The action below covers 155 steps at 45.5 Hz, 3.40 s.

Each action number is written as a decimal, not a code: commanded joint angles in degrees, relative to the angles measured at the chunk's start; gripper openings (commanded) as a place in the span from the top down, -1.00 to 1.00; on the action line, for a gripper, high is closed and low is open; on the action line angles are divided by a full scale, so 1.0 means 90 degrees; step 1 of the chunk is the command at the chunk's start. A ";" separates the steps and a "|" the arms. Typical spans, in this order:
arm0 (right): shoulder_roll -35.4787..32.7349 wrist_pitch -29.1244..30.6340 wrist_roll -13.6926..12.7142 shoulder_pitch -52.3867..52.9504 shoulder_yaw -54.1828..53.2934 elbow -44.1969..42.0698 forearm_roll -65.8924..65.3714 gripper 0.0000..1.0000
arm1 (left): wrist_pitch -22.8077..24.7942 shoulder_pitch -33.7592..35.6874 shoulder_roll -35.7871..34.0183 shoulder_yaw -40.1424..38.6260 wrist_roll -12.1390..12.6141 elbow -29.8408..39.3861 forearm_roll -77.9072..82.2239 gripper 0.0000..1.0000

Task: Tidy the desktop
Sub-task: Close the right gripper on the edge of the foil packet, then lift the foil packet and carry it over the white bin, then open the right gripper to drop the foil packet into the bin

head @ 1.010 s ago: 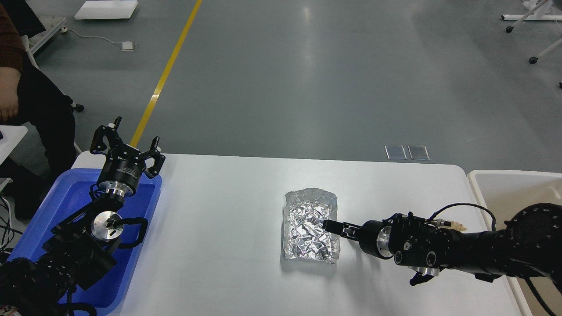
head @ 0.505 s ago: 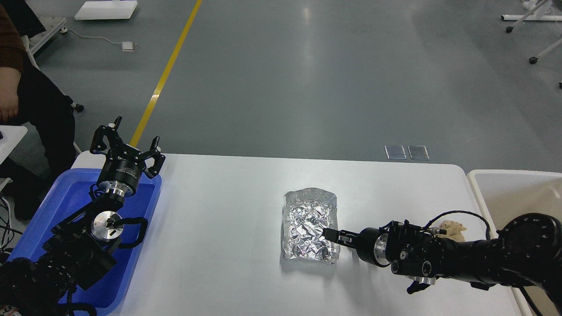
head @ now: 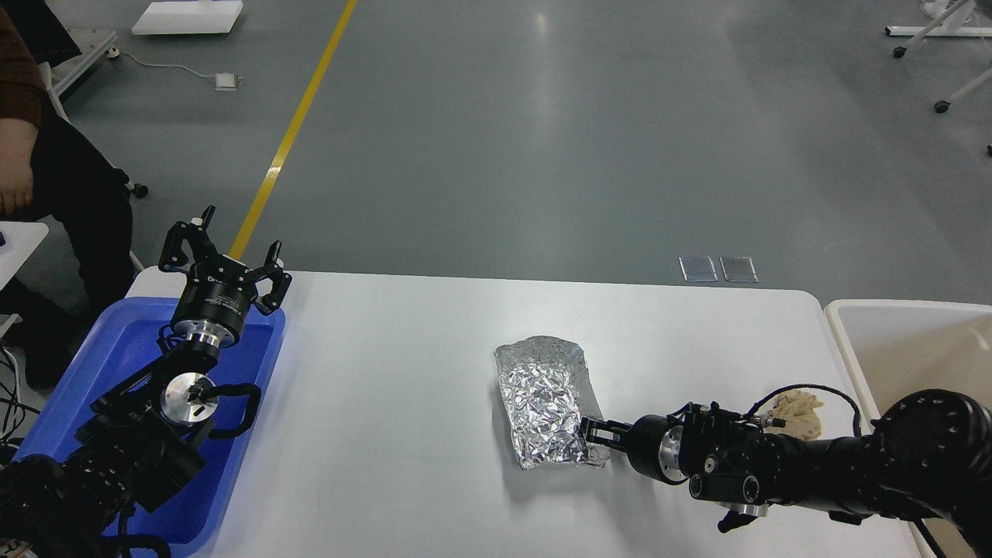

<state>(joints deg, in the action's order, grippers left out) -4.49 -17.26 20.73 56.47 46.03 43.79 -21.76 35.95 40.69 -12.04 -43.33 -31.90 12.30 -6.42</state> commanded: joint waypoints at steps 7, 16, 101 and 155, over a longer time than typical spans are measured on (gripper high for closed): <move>0.0010 -0.0202 0.0051 0.0005 -0.0173 -0.0022 0.0103 1.00 | 0.0000 0.0000 0.0000 0.0000 0.0000 0.0000 0.0000 -1.00; -0.0350 -0.0221 0.0090 0.0288 -0.0719 0.0299 0.0113 1.00 | 0.0000 0.0000 0.0000 0.0000 0.0000 0.0000 0.0000 -1.00; -0.5596 0.0824 -0.1472 0.0972 -0.0866 -0.0392 0.3101 1.00 | 0.0000 0.0000 0.0000 -0.0010 0.0000 0.0000 0.0000 -1.00; -0.3486 0.0648 -0.2528 -0.1811 -0.2204 -0.2688 0.3531 0.87 | 0.0000 0.0000 0.0000 0.0000 0.0000 0.0000 0.0000 -1.00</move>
<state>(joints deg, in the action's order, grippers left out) -37.80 -10.65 -1.92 42.31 27.85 21.42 9.90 35.94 40.69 -12.04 -43.35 -31.90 12.30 -6.42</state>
